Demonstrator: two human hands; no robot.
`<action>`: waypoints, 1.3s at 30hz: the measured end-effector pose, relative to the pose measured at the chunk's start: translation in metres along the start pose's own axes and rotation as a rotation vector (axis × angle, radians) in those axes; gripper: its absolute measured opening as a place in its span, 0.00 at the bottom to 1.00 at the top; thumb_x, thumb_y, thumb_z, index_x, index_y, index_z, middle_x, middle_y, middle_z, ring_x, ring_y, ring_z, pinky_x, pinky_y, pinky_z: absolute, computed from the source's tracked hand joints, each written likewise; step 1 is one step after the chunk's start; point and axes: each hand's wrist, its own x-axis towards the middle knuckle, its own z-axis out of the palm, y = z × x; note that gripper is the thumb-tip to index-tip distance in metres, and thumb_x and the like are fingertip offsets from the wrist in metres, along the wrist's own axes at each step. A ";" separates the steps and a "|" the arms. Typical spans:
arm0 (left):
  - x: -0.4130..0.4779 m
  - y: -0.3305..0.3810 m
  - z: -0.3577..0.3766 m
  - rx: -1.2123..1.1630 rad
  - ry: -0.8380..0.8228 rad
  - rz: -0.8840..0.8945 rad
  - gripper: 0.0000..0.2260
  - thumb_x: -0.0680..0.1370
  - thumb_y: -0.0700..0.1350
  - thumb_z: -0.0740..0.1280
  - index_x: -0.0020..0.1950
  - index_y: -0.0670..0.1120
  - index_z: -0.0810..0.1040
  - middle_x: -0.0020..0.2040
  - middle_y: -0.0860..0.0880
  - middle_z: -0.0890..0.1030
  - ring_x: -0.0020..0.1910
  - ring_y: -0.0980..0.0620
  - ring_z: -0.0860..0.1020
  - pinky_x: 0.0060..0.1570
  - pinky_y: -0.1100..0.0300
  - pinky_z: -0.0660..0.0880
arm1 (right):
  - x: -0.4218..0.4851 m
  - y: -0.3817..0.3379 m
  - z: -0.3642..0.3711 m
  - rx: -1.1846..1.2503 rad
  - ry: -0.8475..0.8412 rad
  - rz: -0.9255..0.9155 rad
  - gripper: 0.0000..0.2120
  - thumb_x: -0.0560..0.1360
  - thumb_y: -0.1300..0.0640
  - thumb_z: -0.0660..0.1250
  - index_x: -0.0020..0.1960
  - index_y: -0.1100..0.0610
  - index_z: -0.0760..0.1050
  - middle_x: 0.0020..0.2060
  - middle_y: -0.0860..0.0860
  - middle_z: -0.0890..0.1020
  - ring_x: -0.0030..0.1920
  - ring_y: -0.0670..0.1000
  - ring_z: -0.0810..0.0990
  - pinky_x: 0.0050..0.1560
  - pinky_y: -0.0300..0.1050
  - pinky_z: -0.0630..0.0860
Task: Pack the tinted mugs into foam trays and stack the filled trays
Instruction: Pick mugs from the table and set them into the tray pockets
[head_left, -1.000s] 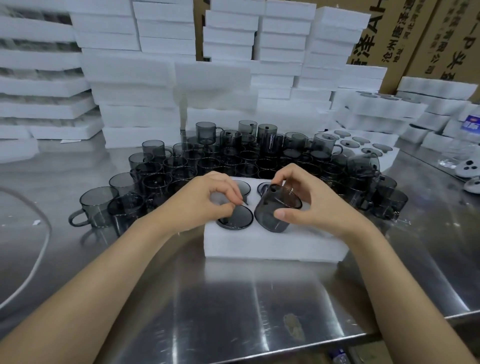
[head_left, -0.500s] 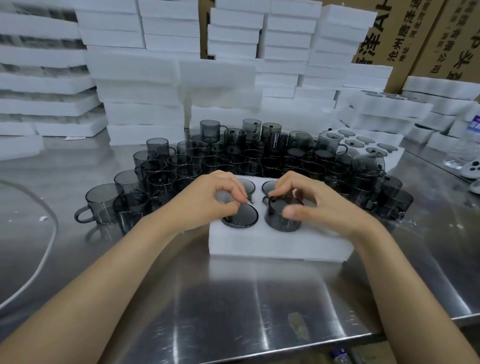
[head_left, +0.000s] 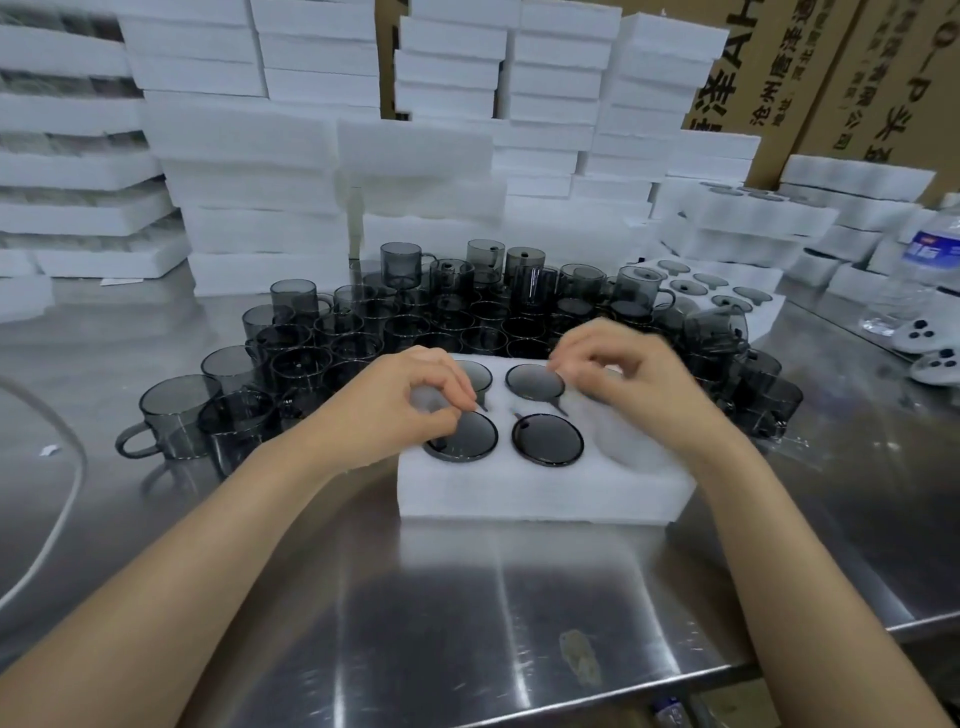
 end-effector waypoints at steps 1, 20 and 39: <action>0.000 0.000 0.000 -0.004 0.000 -0.004 0.08 0.73 0.34 0.70 0.42 0.46 0.84 0.47 0.57 0.81 0.53 0.61 0.77 0.54 0.75 0.67 | 0.001 0.006 -0.009 -0.030 0.186 0.012 0.08 0.74 0.52 0.69 0.42 0.55 0.83 0.44 0.47 0.81 0.49 0.45 0.78 0.51 0.35 0.71; 0.002 -0.001 -0.001 0.016 -0.011 0.020 0.09 0.73 0.35 0.70 0.41 0.49 0.84 0.48 0.58 0.81 0.53 0.60 0.77 0.53 0.76 0.66 | 0.012 0.092 -0.092 -0.436 0.735 0.307 0.13 0.77 0.63 0.64 0.60 0.60 0.78 0.51 0.56 0.82 0.50 0.51 0.79 0.52 0.35 0.70; -0.001 0.007 0.000 -0.023 -0.002 0.007 0.10 0.73 0.31 0.68 0.42 0.44 0.83 0.49 0.53 0.81 0.49 0.60 0.79 0.49 0.75 0.69 | 0.001 0.040 -0.053 0.926 0.255 0.161 0.21 0.80 0.68 0.54 0.51 0.51 0.83 0.41 0.49 0.81 0.43 0.50 0.83 0.42 0.50 0.82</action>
